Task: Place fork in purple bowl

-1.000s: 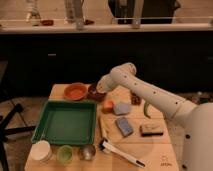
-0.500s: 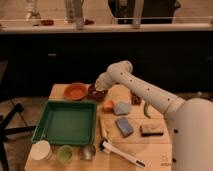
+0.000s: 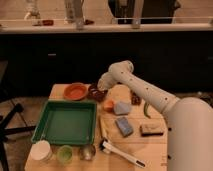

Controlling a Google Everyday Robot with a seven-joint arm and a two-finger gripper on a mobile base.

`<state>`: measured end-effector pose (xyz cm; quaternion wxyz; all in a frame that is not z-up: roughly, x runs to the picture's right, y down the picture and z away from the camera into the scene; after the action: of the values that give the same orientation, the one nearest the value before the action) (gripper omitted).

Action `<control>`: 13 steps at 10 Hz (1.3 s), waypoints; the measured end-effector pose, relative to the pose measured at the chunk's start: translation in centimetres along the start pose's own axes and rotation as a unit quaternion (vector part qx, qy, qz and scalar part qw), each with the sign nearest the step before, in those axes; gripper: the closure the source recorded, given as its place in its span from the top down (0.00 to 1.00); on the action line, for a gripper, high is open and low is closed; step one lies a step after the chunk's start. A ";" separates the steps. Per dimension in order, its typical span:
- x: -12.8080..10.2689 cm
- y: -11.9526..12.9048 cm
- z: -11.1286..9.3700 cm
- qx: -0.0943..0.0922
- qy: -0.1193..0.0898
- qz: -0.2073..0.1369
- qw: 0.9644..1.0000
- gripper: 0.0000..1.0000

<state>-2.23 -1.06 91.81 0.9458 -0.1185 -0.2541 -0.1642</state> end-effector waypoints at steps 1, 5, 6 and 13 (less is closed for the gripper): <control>0.4 0.2 0.5 -0.004 0.001 0.004 1.000 0.00; 1.2 0.0 1.6 -0.011 0.000 0.013 1.000 0.00; 1.2 -0.2 1.6 -0.011 0.000 0.012 1.000 0.01; 1.1 -0.4 1.8 -0.015 0.001 0.010 1.000 0.50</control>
<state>-2.29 -1.10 93.93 0.9457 -0.1346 -0.2495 -0.1590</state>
